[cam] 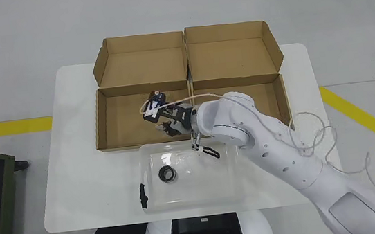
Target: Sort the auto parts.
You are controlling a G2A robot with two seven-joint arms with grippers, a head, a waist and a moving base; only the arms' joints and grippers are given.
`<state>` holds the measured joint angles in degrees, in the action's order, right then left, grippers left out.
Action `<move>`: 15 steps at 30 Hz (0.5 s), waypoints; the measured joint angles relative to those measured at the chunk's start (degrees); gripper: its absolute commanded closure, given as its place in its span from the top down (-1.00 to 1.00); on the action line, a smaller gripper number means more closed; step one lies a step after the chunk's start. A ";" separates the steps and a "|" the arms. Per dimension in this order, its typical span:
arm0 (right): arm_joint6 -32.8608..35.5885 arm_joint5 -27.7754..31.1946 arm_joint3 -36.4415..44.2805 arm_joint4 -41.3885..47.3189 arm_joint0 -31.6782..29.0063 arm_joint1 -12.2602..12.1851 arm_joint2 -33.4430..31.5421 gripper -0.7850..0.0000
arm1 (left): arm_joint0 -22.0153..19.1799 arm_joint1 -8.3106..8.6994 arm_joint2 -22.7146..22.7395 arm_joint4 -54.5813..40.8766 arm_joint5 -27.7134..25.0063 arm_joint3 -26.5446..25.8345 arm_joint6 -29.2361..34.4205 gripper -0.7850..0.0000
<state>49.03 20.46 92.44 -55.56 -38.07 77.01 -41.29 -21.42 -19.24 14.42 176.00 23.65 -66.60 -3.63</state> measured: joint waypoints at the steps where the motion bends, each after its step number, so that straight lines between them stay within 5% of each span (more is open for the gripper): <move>1: 0.02 0.44 1.38 -0.28 -0.61 -0.17 -0.25 -0.06 | 0.00 0.00 0.00 0.00 0.00 0.00 0.00 1.00; 15: 1.74 10.00 16.14 -3.56 -13.09 -3.28 -3.26 -0.07 | 0.00 0.00 0.00 0.00 0.00 0.00 0.00 1.00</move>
<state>50.76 30.46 108.57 -59.12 -51.16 73.73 -44.56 -21.42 -19.24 14.42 176.00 23.65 -66.60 -3.63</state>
